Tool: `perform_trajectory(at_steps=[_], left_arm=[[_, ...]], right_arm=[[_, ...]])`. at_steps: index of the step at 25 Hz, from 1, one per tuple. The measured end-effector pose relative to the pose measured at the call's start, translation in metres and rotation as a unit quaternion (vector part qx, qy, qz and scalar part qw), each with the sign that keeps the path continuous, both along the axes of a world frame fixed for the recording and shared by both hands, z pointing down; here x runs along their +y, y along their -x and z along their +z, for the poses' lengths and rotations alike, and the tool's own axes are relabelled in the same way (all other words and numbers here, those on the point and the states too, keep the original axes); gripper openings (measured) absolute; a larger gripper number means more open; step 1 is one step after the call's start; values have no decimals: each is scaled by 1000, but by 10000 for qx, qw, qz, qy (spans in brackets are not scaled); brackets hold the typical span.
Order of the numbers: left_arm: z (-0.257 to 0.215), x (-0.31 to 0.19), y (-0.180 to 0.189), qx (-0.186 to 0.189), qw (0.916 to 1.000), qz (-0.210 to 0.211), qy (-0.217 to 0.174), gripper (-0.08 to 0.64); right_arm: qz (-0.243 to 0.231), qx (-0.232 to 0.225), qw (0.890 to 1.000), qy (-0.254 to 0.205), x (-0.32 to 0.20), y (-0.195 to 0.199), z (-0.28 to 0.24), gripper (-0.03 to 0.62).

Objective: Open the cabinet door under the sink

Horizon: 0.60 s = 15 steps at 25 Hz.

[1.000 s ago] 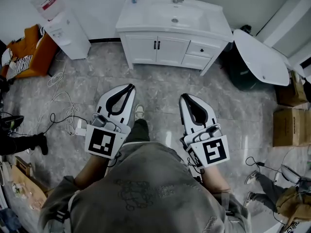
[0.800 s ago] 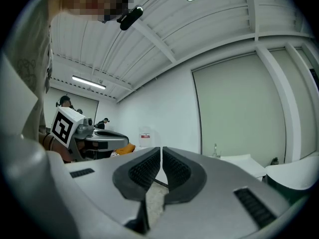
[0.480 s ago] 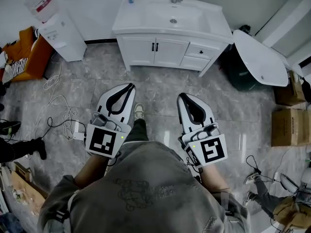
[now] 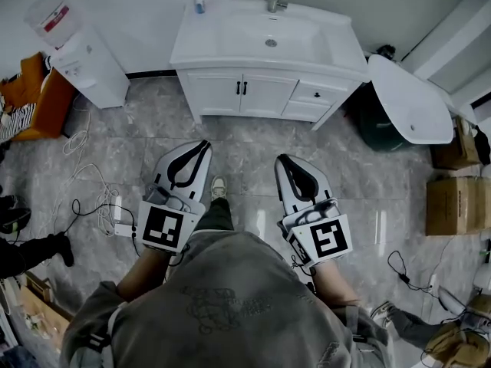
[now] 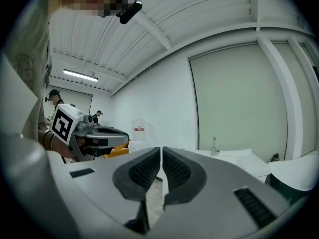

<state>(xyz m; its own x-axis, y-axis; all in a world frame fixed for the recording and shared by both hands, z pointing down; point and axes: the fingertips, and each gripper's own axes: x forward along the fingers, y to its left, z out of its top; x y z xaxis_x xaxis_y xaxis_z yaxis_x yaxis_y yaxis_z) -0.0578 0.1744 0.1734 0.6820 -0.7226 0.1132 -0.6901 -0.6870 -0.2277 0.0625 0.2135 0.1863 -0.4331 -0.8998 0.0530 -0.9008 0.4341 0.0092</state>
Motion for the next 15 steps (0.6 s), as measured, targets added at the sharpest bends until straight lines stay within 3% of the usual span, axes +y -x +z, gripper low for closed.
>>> perform_trajectory(at_steps=[15], left_arm=[[16, -158, -3, -107, 9992, 266, 271, 25]], right_arm=[[153, -213, 9986, 470, -153, 2, 9, 32]])
